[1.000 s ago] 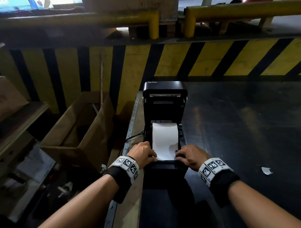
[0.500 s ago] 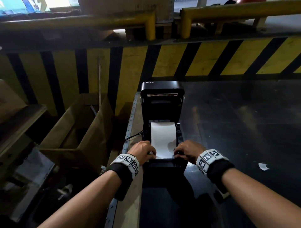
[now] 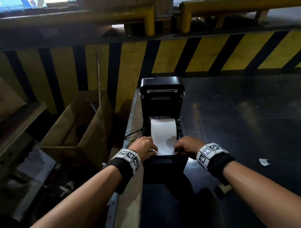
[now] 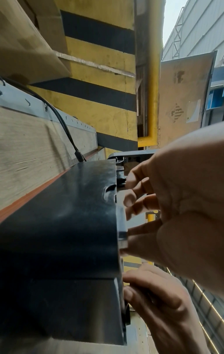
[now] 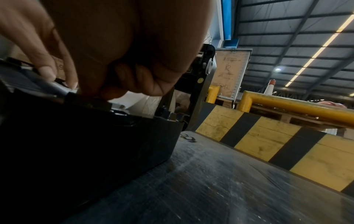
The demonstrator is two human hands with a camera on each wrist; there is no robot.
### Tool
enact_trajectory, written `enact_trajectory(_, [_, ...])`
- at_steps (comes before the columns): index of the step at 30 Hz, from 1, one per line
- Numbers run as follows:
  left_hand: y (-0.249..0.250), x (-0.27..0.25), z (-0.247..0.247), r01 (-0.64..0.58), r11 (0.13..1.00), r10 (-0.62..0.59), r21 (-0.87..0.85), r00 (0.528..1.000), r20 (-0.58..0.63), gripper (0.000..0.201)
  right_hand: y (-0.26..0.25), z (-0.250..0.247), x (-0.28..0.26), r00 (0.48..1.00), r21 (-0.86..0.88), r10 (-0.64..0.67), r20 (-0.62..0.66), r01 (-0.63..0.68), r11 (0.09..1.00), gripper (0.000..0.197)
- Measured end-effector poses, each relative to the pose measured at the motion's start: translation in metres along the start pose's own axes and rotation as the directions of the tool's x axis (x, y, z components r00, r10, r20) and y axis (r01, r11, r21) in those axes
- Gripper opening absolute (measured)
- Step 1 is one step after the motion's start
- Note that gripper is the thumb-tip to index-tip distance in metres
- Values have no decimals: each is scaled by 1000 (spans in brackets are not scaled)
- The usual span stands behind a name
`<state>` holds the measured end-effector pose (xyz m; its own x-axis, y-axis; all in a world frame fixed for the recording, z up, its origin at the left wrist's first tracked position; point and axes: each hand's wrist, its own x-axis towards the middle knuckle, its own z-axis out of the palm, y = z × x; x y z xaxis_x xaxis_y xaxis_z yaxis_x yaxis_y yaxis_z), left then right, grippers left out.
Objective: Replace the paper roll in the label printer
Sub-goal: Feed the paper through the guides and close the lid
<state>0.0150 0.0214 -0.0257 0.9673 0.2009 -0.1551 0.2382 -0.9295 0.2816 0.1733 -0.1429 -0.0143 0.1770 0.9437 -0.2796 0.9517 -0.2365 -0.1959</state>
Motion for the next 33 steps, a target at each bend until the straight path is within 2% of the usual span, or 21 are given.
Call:
enact_trajectory(11, [-2,4,3,-36,998,37,45,999,-19,23,1,5,-2,997,-49,-44,-55,42,998,30])
enact_trajectory(18, [1,5,0,-22,999,22,29,1000,-6,33,1,6,-6,996,-99,-52,-78,45,994,24])
enact_trajectory(22, [-2,6,-4,-65,997,65,51,998,17,31,-4,4,0,997,-47,-72,-22,71,996,35])
enact_trajectory(29, [-3,10,-7,-178,971,171,161,984,54,30,-12,-6,15,997,-14,-52,62,53,999,23])
enact_trajectory(33, [-6,10,-5,-196,963,188,185,980,60,30,-12,-2,20,997,-43,-24,76,27,999,26])
